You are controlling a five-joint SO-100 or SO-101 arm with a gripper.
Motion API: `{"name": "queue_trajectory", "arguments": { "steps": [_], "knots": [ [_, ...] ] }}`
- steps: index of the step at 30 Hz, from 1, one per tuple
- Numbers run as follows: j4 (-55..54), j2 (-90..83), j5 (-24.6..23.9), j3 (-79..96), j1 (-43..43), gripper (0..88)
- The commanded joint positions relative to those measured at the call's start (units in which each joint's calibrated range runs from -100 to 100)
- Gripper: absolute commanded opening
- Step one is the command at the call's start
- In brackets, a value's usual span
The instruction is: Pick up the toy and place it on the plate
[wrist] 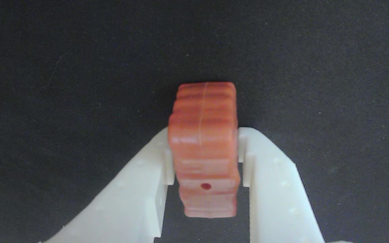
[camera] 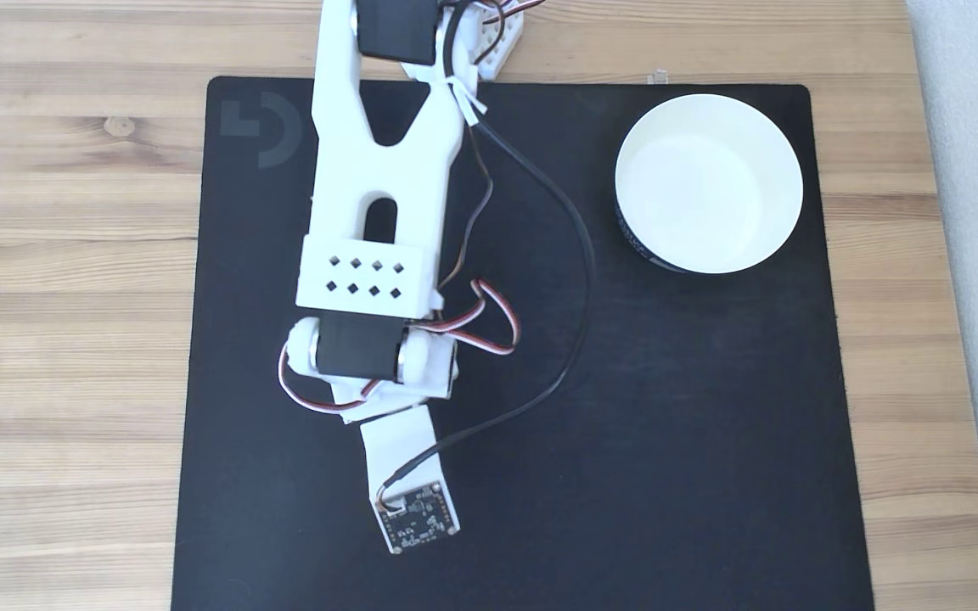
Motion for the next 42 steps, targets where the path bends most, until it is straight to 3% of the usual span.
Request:
{"name": "queue_trajectory", "arguments": {
  "steps": [1,7,14,25,36,42],
  "knots": [
    [0.5,0.2,0.2,-0.3,-0.5,2.4],
    [0.8,-0.7,0.7,-3.5,-0.6,2.4],
    [3.0,-1.1,7.9,-19.2,-3.6,2.4],
    [3.1,-16.8,18.2,-20.5,-10.5,2.4],
    [-11.1,-42.9,19.0,15.0,-13.5,2.4],
    [-11.2,-51.6,19.0,27.4,-18.4,2.4]
  ]
}}
